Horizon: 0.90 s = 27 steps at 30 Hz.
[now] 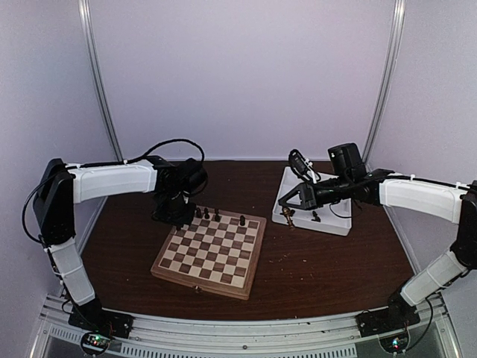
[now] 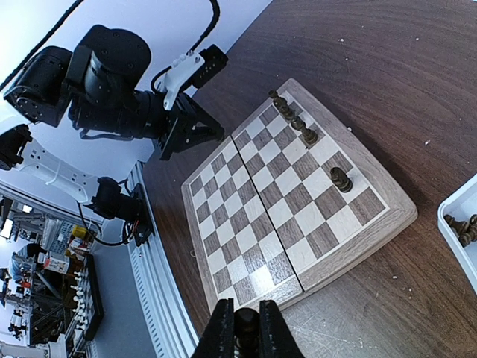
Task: Set up the chess pieces on the board
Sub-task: Place the chess piece on the chessboard.
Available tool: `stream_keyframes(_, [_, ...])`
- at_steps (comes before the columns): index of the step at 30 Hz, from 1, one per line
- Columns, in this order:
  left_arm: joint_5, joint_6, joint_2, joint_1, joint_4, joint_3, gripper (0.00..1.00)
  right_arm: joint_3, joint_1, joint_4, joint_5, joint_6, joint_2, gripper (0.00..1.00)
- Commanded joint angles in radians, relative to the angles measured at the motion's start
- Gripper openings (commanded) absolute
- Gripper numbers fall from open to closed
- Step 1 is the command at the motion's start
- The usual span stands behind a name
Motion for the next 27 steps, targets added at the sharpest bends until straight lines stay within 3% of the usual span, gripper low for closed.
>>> stream_keyframes(1, [0.035,0.063,0.006,0.054,0.066,0.058,0.07,0.011,-0.009,0.010,0.003,-0.012,-0.006,0.03])
stream_keyframes(10, [0.086,0.097,0.122,0.114,0.088,0.144,0.07,0.009,-0.018,-0.008,0.005,-0.023,-0.019,0.03])
stream_keyframes(27, [0.081,0.123,0.177,0.126,0.152,0.169,0.08,0.012,-0.032,-0.009,0.001,-0.029,-0.017,0.03])
